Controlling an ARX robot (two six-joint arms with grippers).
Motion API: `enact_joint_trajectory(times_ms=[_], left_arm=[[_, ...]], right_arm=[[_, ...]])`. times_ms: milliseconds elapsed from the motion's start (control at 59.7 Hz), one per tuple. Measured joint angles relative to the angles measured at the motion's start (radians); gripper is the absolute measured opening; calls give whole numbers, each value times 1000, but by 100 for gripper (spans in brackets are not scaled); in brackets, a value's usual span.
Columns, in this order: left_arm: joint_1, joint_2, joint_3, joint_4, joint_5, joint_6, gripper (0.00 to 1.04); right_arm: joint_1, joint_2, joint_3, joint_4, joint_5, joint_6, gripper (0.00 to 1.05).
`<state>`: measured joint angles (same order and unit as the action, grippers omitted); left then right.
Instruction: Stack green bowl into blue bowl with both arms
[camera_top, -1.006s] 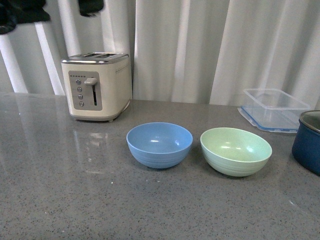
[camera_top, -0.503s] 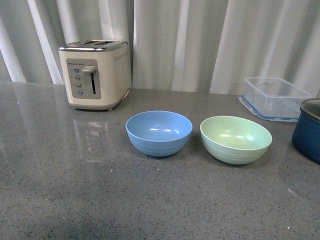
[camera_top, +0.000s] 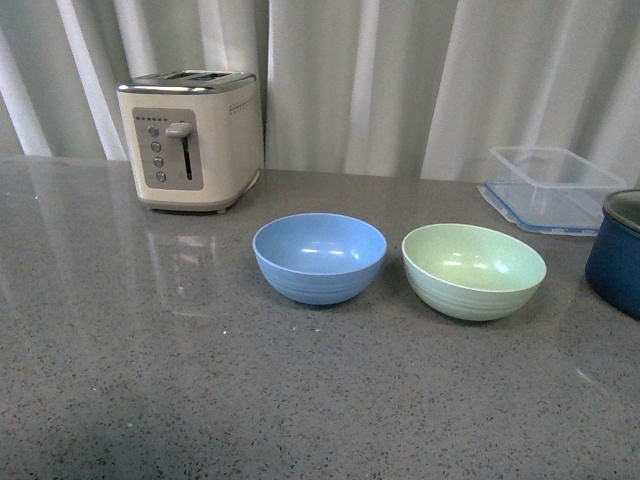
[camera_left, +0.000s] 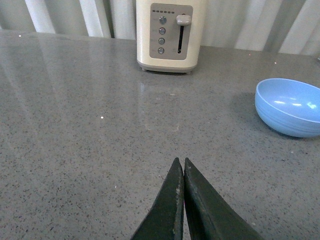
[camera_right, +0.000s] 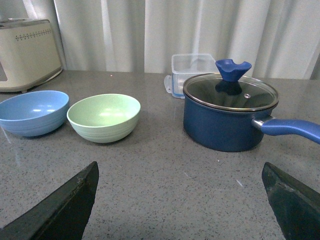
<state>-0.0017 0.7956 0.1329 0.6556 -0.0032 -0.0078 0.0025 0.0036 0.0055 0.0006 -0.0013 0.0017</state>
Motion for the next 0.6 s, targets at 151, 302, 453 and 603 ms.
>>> enact_joint_trajectory(times_ms=[151, 302, 453, 603], left_arm=[[0, -110, -49, -61, 0, 0, 4], [0, -191, -75, -116, 0, 0, 4], [0, -249, -112, -127, 0, 0, 4], [0, -352, -112, -214, 4, 0, 4]], right_arm=[[0, 0, 0, 0, 0, 0, 95], [0, 0, 0, 0, 0, 0, 95], [0, 0, 0, 0, 0, 0, 95], [0, 0, 0, 0, 0, 0, 95]])
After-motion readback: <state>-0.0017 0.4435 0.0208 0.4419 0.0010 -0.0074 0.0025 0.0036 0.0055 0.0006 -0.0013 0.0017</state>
